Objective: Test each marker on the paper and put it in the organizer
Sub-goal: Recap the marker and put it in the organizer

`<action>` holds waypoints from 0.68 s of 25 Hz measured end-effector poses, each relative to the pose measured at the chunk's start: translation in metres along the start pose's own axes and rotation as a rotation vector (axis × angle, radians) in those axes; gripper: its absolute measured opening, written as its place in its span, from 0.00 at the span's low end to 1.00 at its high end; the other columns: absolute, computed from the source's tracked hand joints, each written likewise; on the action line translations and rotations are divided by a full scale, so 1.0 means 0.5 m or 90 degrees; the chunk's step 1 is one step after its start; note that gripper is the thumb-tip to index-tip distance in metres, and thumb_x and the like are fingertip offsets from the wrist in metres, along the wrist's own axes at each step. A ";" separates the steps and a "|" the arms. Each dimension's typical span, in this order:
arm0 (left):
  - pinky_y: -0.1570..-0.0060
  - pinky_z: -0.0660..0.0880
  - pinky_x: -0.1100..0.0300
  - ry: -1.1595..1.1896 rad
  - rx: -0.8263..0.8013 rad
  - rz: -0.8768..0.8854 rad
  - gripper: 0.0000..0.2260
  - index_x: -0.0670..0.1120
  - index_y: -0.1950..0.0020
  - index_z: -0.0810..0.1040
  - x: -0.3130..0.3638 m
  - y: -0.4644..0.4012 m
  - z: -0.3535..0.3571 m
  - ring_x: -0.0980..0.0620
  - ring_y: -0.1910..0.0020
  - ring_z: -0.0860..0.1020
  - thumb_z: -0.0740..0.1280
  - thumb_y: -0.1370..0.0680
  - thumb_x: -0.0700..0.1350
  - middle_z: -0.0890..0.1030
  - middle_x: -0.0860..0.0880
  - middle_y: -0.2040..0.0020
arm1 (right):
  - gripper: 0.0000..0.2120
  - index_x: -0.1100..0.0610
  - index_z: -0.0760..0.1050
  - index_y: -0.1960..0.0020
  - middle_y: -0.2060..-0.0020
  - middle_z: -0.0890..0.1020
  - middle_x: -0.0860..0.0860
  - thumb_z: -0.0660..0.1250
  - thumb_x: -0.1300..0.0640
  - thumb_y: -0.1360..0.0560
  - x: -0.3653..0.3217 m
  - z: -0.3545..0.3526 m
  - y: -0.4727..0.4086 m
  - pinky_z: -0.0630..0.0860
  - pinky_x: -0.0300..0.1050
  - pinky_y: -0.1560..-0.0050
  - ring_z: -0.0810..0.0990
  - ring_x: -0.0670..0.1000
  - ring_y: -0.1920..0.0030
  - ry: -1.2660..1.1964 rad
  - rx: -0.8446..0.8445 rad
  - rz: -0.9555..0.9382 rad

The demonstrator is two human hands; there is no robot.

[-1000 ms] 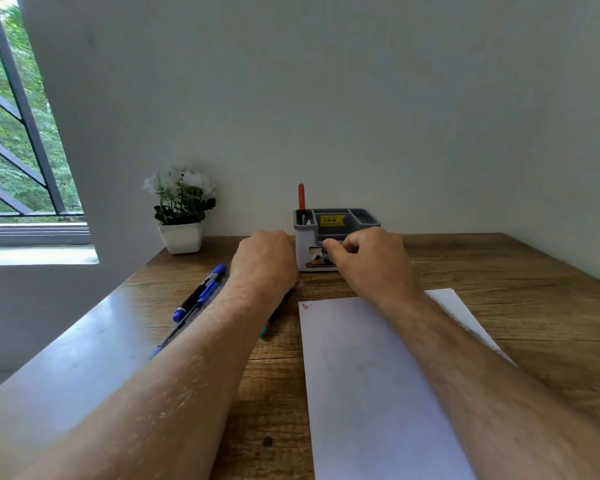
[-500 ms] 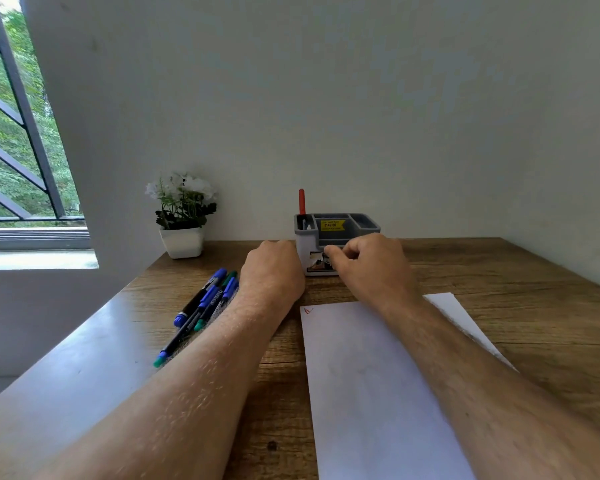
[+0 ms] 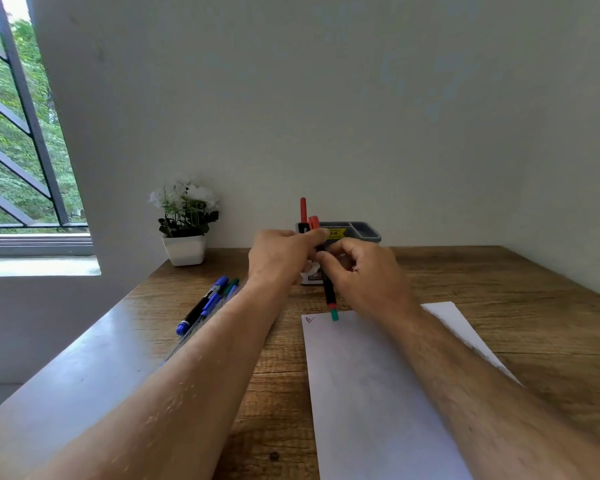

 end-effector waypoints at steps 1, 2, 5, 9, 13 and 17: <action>0.70 0.73 0.60 0.036 -0.013 -0.005 0.13 0.46 0.57 0.84 -0.001 0.002 0.003 0.56 0.75 0.75 0.75 0.29 0.56 0.82 0.49 0.67 | 0.14 0.52 0.81 0.44 0.54 0.84 0.45 0.67 0.45 0.22 0.001 0.000 -0.001 0.79 0.32 0.60 0.83 0.43 0.56 -0.007 0.002 0.005; 0.72 0.72 0.60 0.067 -0.022 -0.004 0.13 0.45 0.56 0.83 0.000 0.006 0.006 0.56 0.75 0.74 0.75 0.28 0.55 0.81 0.49 0.68 | 0.13 0.52 0.80 0.43 0.54 0.84 0.45 0.68 0.46 0.23 0.002 0.000 -0.003 0.80 0.31 0.60 0.83 0.43 0.56 -0.014 0.006 0.010; 0.70 0.75 0.63 0.164 -0.024 0.033 0.12 0.44 0.54 0.83 0.010 0.016 0.014 0.57 0.74 0.75 0.73 0.26 0.53 0.81 0.50 0.68 | 0.13 0.53 0.80 0.41 0.53 0.85 0.47 0.67 0.49 0.22 0.008 0.001 -0.006 0.82 0.34 0.59 0.84 0.44 0.56 -0.034 0.023 0.020; 0.66 0.78 0.63 0.263 -0.009 0.049 0.08 0.45 0.49 0.83 0.015 0.018 0.008 0.56 0.67 0.78 0.71 0.23 0.48 0.84 0.45 0.59 | 0.13 0.51 0.82 0.39 0.54 0.86 0.47 0.65 0.53 0.22 0.006 -0.009 -0.005 0.75 0.28 0.65 0.80 0.40 0.61 -0.023 0.068 -0.011; 0.65 0.80 0.60 0.259 -0.009 0.087 0.10 0.51 0.42 0.79 0.010 0.019 0.013 0.53 0.61 0.84 0.71 0.23 0.44 0.86 0.46 0.56 | 0.14 0.52 0.80 0.37 0.53 0.86 0.50 0.63 0.57 0.21 0.011 -0.009 -0.008 0.70 0.27 0.67 0.77 0.40 0.64 -0.017 0.056 0.009; 0.62 0.83 0.57 0.275 -0.007 0.089 0.08 0.48 0.45 0.80 0.009 0.019 0.017 0.53 0.63 0.84 0.71 0.23 0.45 0.86 0.46 0.58 | 0.13 0.53 0.81 0.39 0.57 0.85 0.49 0.62 0.53 0.19 0.016 -0.003 -0.010 0.68 0.27 0.72 0.76 0.40 0.67 -0.013 0.043 0.019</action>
Point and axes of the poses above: each hand's wrist, its own y-axis away from the middle knuckle, its own z-axis out of the palm, x = y × z, the point moved 3 cm from there along -y, towards the middle knuckle
